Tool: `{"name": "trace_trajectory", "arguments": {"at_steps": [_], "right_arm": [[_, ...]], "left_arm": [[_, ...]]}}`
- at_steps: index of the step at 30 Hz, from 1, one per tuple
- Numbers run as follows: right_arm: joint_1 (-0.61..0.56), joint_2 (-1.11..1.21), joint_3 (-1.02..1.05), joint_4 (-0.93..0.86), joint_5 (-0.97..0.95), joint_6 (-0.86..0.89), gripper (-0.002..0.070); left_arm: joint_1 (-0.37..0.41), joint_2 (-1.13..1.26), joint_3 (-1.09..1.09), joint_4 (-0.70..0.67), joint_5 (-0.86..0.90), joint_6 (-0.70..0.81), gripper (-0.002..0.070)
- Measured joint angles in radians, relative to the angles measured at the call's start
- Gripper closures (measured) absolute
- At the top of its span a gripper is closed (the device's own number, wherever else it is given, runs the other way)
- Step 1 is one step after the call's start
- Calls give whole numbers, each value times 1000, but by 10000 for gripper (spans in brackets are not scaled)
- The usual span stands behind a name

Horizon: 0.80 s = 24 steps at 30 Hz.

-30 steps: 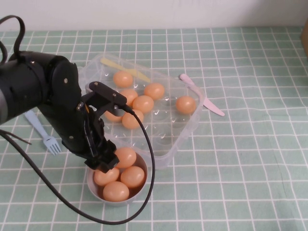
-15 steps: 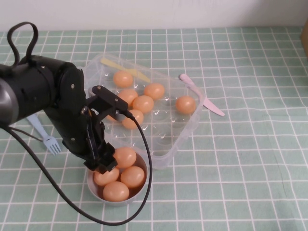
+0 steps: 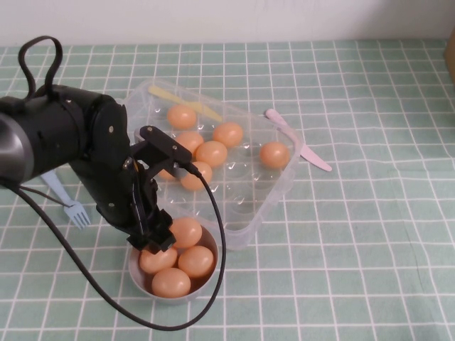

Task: Take an egg out of the egg box
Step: Place the egg in the bowl

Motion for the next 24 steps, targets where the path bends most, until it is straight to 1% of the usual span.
{"name": "trace_trajectory", "arguments": {"at_steps": [4, 6, 11, 13, 24], "right_arm": [[0, 0, 0, 0, 0, 0, 694], [0, 0, 0, 0, 0, 0, 694], [0, 0, 0, 0, 0, 0, 694], [0, 0, 0, 0, 0, 0, 694], [0, 0, 0, 0, 0, 0, 694]], "left_arm": [[0, 0, 0, -15, -2, 9, 316], [0, 0, 0, -25, -2, 11, 299], [0, 2, 0, -39, 9, 12, 192], [0, 2, 0, -39, 9, 12, 172], [0, -29, 0, -32, 9, 12, 156]]}}
